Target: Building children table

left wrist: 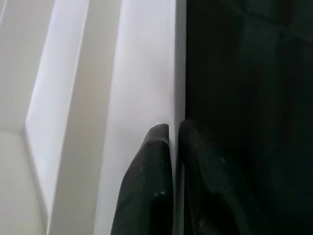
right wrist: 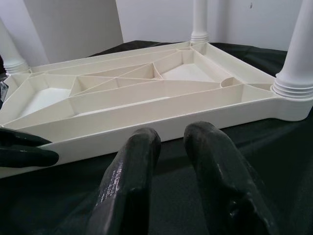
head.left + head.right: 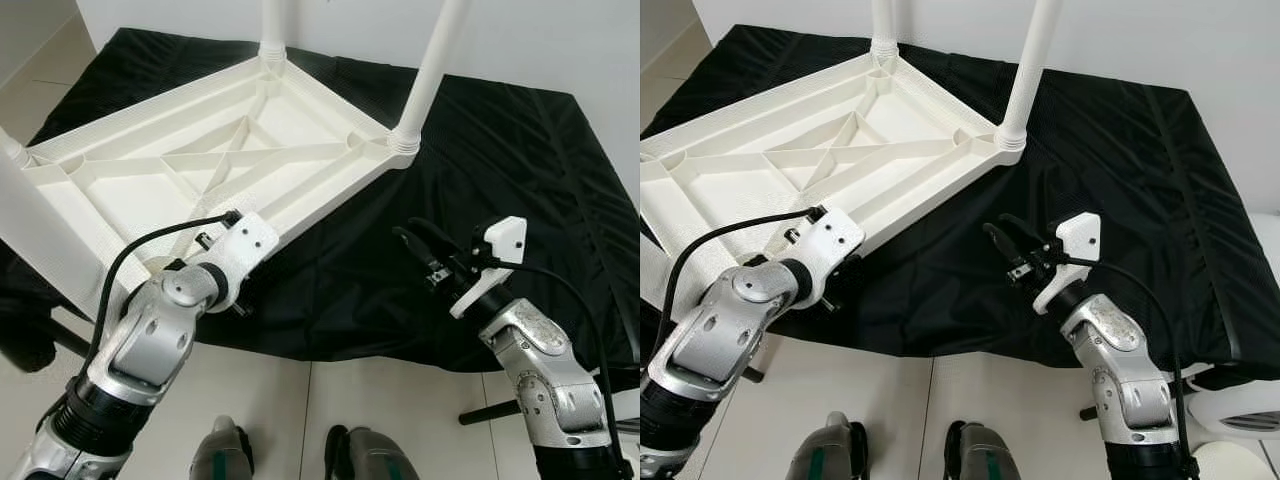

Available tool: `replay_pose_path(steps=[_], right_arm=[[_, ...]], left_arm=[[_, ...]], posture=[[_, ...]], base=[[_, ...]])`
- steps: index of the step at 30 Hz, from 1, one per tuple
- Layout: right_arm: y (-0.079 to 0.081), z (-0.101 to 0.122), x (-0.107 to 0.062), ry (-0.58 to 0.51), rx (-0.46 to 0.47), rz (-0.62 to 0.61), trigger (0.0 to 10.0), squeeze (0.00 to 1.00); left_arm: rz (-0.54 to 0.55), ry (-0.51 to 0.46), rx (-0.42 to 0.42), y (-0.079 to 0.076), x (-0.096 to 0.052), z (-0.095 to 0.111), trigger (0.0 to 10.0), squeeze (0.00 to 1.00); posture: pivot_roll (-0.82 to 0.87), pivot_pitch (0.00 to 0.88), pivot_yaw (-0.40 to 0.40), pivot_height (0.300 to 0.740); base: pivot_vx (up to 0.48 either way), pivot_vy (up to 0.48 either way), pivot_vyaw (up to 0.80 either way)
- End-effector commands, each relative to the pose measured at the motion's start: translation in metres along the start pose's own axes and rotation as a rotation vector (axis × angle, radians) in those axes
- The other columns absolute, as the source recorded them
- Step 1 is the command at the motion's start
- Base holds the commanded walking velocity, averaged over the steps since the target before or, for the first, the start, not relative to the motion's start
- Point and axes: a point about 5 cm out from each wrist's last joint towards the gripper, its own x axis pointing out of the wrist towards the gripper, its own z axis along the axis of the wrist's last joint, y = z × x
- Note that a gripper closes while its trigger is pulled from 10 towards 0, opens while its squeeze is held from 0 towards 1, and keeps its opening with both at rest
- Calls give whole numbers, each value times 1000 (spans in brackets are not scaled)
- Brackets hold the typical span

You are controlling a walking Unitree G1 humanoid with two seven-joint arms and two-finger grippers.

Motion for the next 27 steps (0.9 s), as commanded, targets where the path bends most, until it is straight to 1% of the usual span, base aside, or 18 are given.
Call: replay_pose_path(steps=[1, 6, 7, 8, 9, 10, 12, 14, 15, 17, 19, 21, 22, 24, 25, 26, 27], right_arm=[[0, 2, -2, 3, -4, 6, 10000, 0], [0, 3, -2, 2, -1, 3, 10000, 0], [0, 3, -2, 2, 0, 3, 10000, 0], [0, 3, -2, 2, 0, 2, 10000, 0], [0, 3, -2, 2, 0, 2, 10000, 0], [0, 3, -2, 1, 0, 2, 10000, 0], [0, 3, -1, 0, 4, 1, 10000, 0], [1, 3, -1, -1, 6, 1, 10000, 0], [1, 3, -1, -1, 6, 1, 10000, 0], [2, 3, 1, -4, 7, 1, 10000, 0], [2, 3, 1, -4, 7, 1, 10000, 0], [3, 5, 1, -11, 5, -3, 10000, 0], [3, 5, 1, -11, 5, -3, 10000, 0], [4, 6, 0, -17, 7, -13, 10000, 0], [4, 6, 0, -17, 7, -13, 10000, 0], [5, 6, 0, -19, 8, -17, 10000, 0], [5, 6, 0, -19, 8, -17, 10000, 0]], left_arm=[[21, 22, 8, 1, -2, -3, 0, 0], [-2, 11, 22, -4, -1, -1, 0, 0], [-5, 8, 22, -5, 0, 0, 1725, 0], [-1, 6, 18, -5, 1, 2, 9569, 0], [3, 5, 15, -4, 1, 3, 10000, 0], [2, 3, 10, -4, 2, 3, 10000, 0], [-5, -25, -13, -6, 7, 13, 10000, 0], [-11, -49, -16, -8, 11, 22, 10000, 0], [-11, -49, -16, -8, 11, 22, 10000, 0], [-18, -75, -32, -11, 17, 31, 10000, 0], [-18, -75, -32, -11, 17, 31, 10000, 0], [1, -108, -74, -11, 23, 44, 10000, 0], [1, -108, -74, -11, 23, 44, 10000, 0], [18, -141, -117, -12, 28, 55, 10000, 0], [18, -141, -117, -12, 28, 55, 10000, 0], [25, -159, -139, -13, 31, 62, 10000, 0], [25, -159, -139, -13, 31, 62, 10000, 0]], posture=[[21, 116, -33, 740], [18, 119, -32, 740], [18, 121, -32, 740], [18, 121, -32, 740], [18, 121, -32, 740], [18, 122, -32, 740], [19, 122, -34, 740], [17, 123, -34, 740], [17, 123, -34, 740], [10, 124, -28, 740], [10, 124, -28, 740], [-5, 122, -20, 740], [-5, 122, -20, 740], [-10, 122, -13, 740], [-10, 122, -13, 740], [-12, 122, -8, 740], [-12, 122, -8, 740]], base=[[0, 0, 0], [0, 0, 0], [0, 0, 0], [0, 0, 0], [0, 0, 0], [0, 0, 0], [0, 0, 0], [0, 0, 0], [0, 0, 0], [0, 0, 0], [0, 0, 0], [0, 0, 0], [0, 0, 0], [0, 0, 0], [0, 0, 0], [0, 0, 0], [0, 0, 0]])
